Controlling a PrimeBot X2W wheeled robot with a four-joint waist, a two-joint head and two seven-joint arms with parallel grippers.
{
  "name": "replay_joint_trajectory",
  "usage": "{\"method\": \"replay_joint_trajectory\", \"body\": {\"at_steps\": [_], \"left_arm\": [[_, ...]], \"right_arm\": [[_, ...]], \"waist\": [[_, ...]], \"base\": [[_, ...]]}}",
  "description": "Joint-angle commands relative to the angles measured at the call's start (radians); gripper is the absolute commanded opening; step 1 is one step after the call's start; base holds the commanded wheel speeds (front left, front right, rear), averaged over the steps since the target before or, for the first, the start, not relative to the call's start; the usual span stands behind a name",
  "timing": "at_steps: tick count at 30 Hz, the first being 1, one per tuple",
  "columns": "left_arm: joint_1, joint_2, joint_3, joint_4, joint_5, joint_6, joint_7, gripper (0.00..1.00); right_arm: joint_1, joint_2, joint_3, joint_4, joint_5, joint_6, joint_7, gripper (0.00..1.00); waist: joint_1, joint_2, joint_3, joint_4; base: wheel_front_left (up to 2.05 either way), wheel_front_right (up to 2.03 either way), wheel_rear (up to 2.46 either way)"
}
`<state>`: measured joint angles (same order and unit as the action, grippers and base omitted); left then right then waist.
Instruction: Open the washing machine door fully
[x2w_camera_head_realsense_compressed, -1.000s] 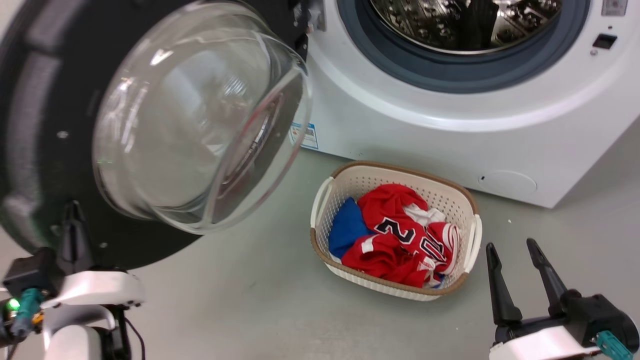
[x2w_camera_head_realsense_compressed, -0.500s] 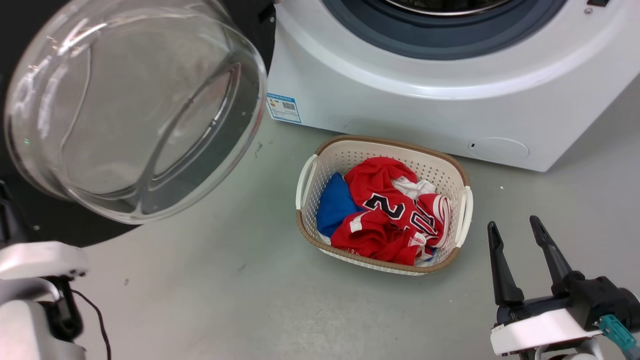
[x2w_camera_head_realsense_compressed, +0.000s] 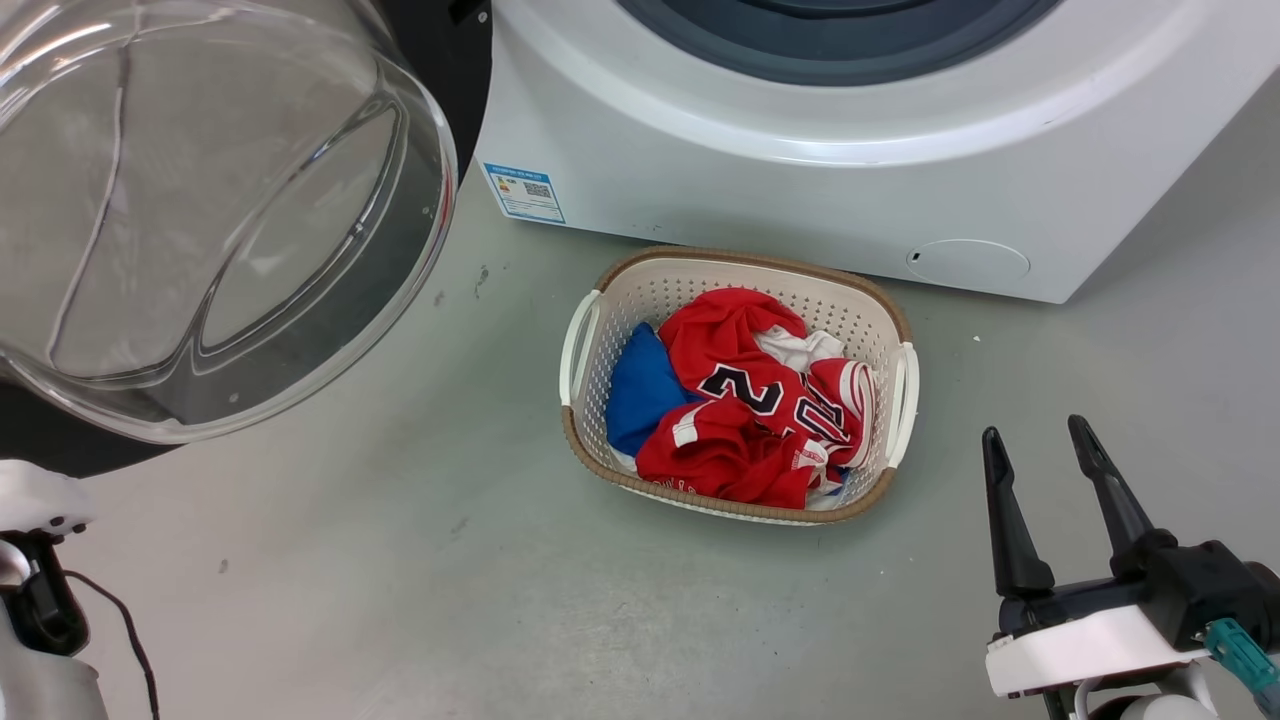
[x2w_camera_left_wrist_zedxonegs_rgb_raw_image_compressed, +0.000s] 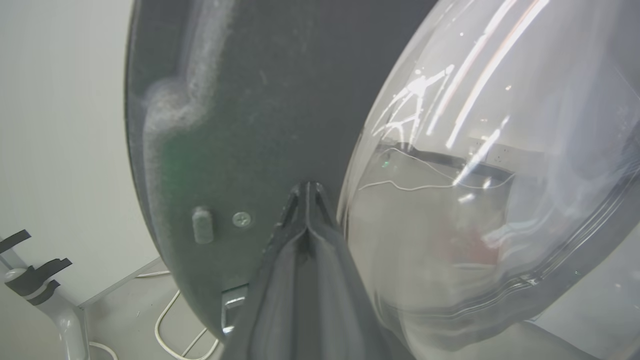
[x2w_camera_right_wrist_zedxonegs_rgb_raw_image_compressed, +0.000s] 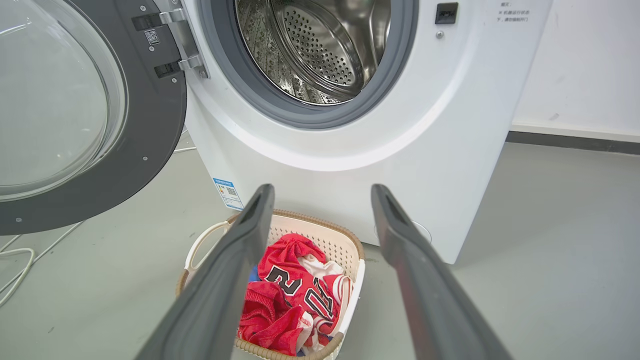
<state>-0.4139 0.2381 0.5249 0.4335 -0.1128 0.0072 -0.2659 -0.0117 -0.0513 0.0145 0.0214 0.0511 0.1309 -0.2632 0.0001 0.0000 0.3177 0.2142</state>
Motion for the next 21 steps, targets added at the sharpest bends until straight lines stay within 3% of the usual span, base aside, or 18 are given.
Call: {"method": "replay_joint_trajectory", "body": {"at_steps": [1,11,21], "left_arm": [[-0.017,0.004,0.003,0.012,0.007,-0.005,0.003,0.00],[0.010,-0.003,0.027,0.037,0.041,-0.017,0.002,0.00],[0.124,-0.049,-0.017,-0.113,0.095,-0.049,0.002,0.00]], "right_arm": [[-0.008,0.002,0.001,-0.003,-0.007,0.000,-0.002,1.00],[0.004,0.002,0.002,0.006,0.013,0.000,-0.002,1.00],[0.048,0.002,-0.015,-0.014,0.045,0.000,-0.002,1.00]], "waist": [[-0.0001,0.0000,0.001,-0.003],[-0.0001,0.0000,-0.041,-0.023],[-0.0001,0.0000,-0.143,-0.027]], "base": [[0.00,0.00,0.00],[0.00,0.00,0.00],[0.00,0.00,0.00]]}}
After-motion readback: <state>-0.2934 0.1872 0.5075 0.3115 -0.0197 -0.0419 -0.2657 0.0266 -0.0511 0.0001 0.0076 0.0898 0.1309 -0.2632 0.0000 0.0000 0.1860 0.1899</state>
